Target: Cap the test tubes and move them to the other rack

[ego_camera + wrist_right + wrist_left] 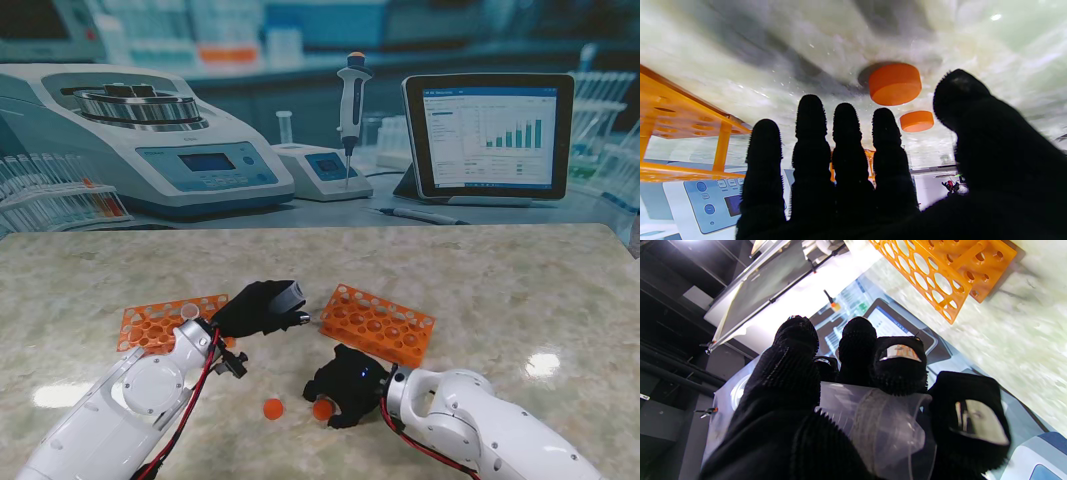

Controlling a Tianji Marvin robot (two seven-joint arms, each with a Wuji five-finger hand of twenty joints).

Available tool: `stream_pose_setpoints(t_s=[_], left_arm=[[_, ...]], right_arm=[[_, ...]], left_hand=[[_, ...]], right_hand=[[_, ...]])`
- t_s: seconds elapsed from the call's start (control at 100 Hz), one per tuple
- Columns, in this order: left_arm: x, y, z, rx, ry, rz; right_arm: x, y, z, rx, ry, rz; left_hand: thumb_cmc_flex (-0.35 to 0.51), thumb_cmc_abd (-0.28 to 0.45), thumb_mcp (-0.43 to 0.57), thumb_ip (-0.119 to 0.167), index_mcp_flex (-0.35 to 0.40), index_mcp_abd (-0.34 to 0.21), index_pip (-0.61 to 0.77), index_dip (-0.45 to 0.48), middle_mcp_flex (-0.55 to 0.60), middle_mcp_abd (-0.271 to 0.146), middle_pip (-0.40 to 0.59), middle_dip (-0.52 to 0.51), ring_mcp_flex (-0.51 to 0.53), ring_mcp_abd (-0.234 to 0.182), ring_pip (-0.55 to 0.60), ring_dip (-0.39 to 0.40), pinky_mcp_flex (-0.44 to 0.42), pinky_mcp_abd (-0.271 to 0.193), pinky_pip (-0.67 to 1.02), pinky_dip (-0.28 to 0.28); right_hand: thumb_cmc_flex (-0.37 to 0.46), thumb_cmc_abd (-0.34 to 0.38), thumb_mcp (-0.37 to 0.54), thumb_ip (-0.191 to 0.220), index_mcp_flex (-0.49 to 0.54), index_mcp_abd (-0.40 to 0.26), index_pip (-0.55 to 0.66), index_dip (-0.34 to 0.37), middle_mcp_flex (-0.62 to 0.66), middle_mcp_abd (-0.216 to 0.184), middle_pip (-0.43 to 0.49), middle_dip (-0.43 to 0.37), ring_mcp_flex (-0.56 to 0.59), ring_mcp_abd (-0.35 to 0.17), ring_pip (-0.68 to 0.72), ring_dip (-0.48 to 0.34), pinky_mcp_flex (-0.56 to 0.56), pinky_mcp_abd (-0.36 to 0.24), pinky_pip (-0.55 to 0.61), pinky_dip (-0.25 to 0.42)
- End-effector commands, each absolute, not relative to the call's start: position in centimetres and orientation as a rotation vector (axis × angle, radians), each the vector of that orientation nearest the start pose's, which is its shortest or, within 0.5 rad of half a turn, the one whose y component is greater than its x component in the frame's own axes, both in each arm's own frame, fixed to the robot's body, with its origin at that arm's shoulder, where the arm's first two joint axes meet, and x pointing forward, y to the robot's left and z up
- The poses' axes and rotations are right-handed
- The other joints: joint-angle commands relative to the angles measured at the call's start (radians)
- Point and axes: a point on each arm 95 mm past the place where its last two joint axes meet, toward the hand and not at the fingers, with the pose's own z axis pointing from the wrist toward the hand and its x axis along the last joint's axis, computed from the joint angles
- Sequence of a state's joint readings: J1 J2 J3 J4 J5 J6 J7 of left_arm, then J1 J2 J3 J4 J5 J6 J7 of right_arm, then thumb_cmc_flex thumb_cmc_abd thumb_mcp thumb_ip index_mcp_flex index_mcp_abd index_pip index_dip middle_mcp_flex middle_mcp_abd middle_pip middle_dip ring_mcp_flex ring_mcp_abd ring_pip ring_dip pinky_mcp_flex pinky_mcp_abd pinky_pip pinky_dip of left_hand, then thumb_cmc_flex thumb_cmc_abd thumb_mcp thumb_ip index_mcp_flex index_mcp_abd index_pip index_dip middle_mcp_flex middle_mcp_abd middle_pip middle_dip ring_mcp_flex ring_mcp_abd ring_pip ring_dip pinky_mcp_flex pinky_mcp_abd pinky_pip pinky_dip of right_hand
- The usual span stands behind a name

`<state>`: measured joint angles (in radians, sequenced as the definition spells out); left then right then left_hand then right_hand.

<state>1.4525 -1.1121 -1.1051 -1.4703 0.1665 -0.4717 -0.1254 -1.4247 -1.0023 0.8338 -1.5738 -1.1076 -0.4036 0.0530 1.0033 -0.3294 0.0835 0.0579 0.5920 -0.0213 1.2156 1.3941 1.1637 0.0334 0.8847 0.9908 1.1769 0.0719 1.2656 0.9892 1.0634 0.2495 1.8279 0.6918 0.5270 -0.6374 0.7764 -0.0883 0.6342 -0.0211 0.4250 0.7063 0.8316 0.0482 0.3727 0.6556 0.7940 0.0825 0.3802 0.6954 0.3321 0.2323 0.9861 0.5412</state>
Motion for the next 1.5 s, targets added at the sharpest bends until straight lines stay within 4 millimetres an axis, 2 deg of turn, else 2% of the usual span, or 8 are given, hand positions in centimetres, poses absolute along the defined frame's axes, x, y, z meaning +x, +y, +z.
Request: stream_pose_setpoints(t_s=[0.0,0.49,1.02,1.22,1.28,1.46,1.49], left_arm=[[40.3,-4.9,-31.7,-1.622,1.385,-2.409],[40.3,-5.0,-31.6,-1.619,1.389,-2.408],[40.2,-5.1,-31.6,-1.62,1.392,-2.404],[40.2,-5.1,-31.6,-1.618,1.393,-2.404],[40.2,-5.1,-31.6,-1.617,1.394,-2.404],[40.2,-5.1,-31.6,-1.616,1.397,-2.403],[40.2,-5.1,-31.6,-1.616,1.397,-2.403]], right_arm=[[34.2,10.2,-37.0,0.651,2.245,1.638],[33.8,10.5,-38.0,0.618,2.219,1.627],[33.8,10.3,-38.7,0.622,2.185,1.622],[33.7,10.3,-39.0,0.623,2.178,1.626],[33.7,10.3,-39.0,0.621,2.175,1.627],[33.5,10.4,-39.3,0.616,2.184,1.631],[33.5,10.4,-39.4,0.617,2.186,1.632]], left_hand=[[0.012,0.036,0.042,0.021,0.007,-0.026,0.016,0.021,0.044,-0.025,0.008,0.004,0.086,-0.059,0.053,-0.007,0.026,-0.174,0.196,0.034],[0.013,0.037,0.039,0.021,0.004,-0.027,0.015,0.024,0.04,-0.028,0.013,0.006,0.086,-0.059,0.051,-0.007,0.026,-0.172,0.195,0.031],[0.015,0.038,0.038,0.023,0.002,-0.028,0.015,0.026,0.037,-0.029,0.015,0.006,0.086,-0.057,0.048,-0.006,0.026,-0.166,0.193,0.026],[0.013,0.039,0.037,0.023,0.002,-0.028,0.015,0.026,0.036,-0.03,0.016,0.006,0.085,-0.057,0.048,-0.006,0.026,-0.166,0.193,0.025],[0.015,0.039,0.037,0.023,0.002,-0.028,0.015,0.026,0.036,-0.03,0.017,0.006,0.085,-0.056,0.047,-0.006,0.026,-0.166,0.193,0.025],[0.014,0.039,0.037,0.024,0.003,-0.028,0.015,0.027,0.036,-0.029,0.017,0.006,0.085,-0.056,0.046,-0.006,0.026,-0.166,0.194,0.024],[0.015,0.039,0.037,0.024,0.004,-0.028,0.016,0.027,0.036,-0.029,0.017,0.006,0.085,-0.056,0.046,-0.006,0.026,-0.166,0.194,0.024]], right_hand=[[-0.005,-0.045,0.03,-0.018,0.017,-0.011,0.017,0.025,-0.027,0.006,0.023,0.019,0.022,-0.011,0.044,0.028,0.006,-0.013,0.036,0.018],[0.04,-0.07,0.065,-0.016,0.045,-0.032,0.066,0.075,0.005,-0.003,0.085,0.064,0.094,-0.029,0.112,0.091,0.073,-0.005,0.09,0.047],[0.122,-0.088,0.11,-0.012,0.078,-0.058,0.11,0.115,0.052,-0.011,0.147,0.102,0.153,-0.048,0.196,0.166,0.176,-0.035,0.171,0.089],[0.152,-0.107,0.111,-0.048,0.086,-0.074,0.136,0.113,0.071,-0.016,0.167,0.114,0.174,-0.054,0.217,0.184,0.208,-0.042,0.178,0.09],[0.161,-0.111,0.116,-0.063,0.084,-0.08,0.155,0.096,0.075,-0.018,0.172,0.155,0.179,-0.055,0.219,0.191,0.213,-0.044,0.18,0.089],[0.192,-0.117,0.124,-0.072,0.085,-0.09,0.171,0.088,0.086,-0.016,0.173,0.187,0.189,-0.057,0.222,0.194,0.222,-0.044,0.184,0.09],[0.197,-0.119,0.128,-0.083,0.08,-0.091,0.193,0.065,0.095,-0.017,0.148,0.22,0.191,-0.057,0.221,0.197,0.223,-0.045,0.184,0.09]])
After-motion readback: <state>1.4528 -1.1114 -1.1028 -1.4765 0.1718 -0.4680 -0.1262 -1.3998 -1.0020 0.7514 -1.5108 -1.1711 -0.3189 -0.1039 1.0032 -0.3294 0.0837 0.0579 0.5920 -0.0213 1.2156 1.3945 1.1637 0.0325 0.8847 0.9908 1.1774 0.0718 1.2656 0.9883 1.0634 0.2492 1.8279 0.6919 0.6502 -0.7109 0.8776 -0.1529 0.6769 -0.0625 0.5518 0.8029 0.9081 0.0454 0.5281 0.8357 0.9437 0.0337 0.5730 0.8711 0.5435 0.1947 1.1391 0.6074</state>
